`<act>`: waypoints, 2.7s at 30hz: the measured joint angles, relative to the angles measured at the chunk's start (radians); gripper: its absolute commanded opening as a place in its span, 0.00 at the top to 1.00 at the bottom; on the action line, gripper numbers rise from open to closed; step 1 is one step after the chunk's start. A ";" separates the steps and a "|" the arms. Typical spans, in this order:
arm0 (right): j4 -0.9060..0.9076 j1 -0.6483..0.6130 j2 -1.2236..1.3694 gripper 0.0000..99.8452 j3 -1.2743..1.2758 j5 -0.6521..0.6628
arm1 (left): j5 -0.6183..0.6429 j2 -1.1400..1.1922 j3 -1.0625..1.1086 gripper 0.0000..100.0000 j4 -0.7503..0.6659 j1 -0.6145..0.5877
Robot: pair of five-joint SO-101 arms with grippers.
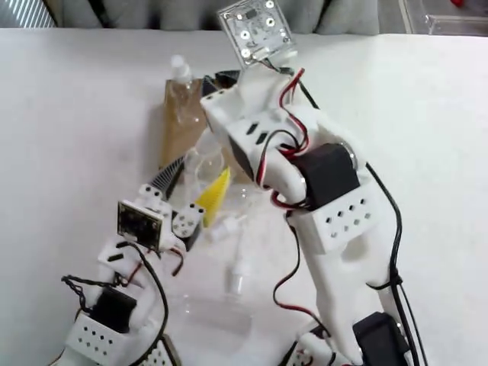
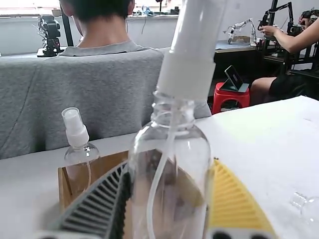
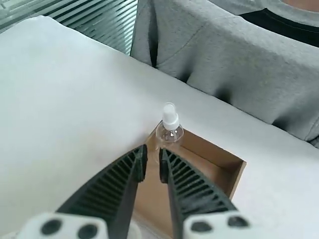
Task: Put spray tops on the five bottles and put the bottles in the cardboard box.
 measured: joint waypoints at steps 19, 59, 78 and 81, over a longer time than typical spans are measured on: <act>0.302 0.123 -0.032 0.98 -0.034 0.002 | 0.075 0.000 0.000 0.94 0.000 -0.046; 0.078 0.038 -0.034 0.98 0.133 0.002 | 0.086 0.000 0.000 0.94 0.000 -0.044; 0.092 0.028 -0.034 0.98 -0.012 0.020 | 0.086 0.000 0.000 0.94 0.000 -0.044; 0.087 0.003 -0.034 0.98 -0.018 0.051 | 0.086 0.000 0.000 0.94 0.000 -0.044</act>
